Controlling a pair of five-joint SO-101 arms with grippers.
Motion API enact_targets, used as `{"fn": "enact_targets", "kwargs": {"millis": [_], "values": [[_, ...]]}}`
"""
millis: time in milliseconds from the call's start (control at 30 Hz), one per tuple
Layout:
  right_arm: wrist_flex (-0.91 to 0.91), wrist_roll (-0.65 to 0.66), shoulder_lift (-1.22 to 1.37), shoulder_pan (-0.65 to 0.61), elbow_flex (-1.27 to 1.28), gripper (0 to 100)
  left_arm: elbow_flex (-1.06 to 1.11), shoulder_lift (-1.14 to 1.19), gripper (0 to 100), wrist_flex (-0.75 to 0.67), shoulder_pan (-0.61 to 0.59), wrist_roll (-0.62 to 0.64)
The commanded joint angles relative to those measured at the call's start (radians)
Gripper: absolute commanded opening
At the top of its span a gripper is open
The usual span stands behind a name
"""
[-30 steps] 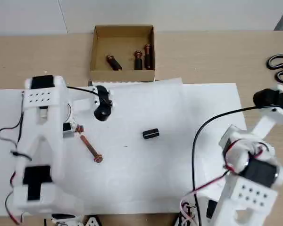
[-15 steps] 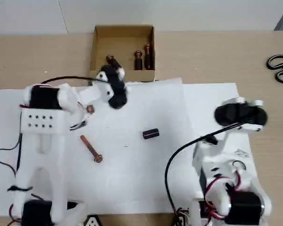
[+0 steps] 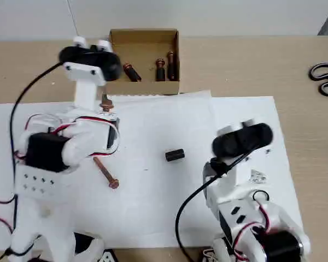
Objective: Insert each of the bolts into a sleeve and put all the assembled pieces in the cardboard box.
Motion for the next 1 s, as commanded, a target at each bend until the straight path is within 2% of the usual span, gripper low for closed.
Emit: {"fn": "enact_targets", "kwargs": {"millis": [0, 67, 200, 400, 533, 767, 967], "values": [[-0.022, 0.135, -0.027, -0.059, -0.005, 0.4, -0.033, -0.074, 1, 0.066, -0.002, -0.012], [-0.024, 0.186, -0.058, -0.084, -0.005, 0.4, -0.033, -0.112, 1, 0.091, -0.002, -0.012], [-0.031, 0.195, -0.143, -0.110, -0.002, 0.4, -0.028, -0.265, 1, 0.072, -0.009, 0.017], [-0.062, 0.195, -0.308, -0.108, 0.141, 0.4, 0.231, -0.582, 1, -0.123, -0.011, 0.170], [-0.173, 0.195, -0.403, -0.110, 0.269, 0.4, 0.478, -0.852, 1, -0.269, -0.009, 0.328], [-0.420, 0.192, -0.403, -0.137, 0.460, 0.3, 0.891, -1.264, 1, -0.457, 0.000, 0.480], [-0.641, 0.169, -0.403, -0.300, 0.658, 0.3, 0.958, -1.237, 1, -0.569, 0.006, 0.617]]}}
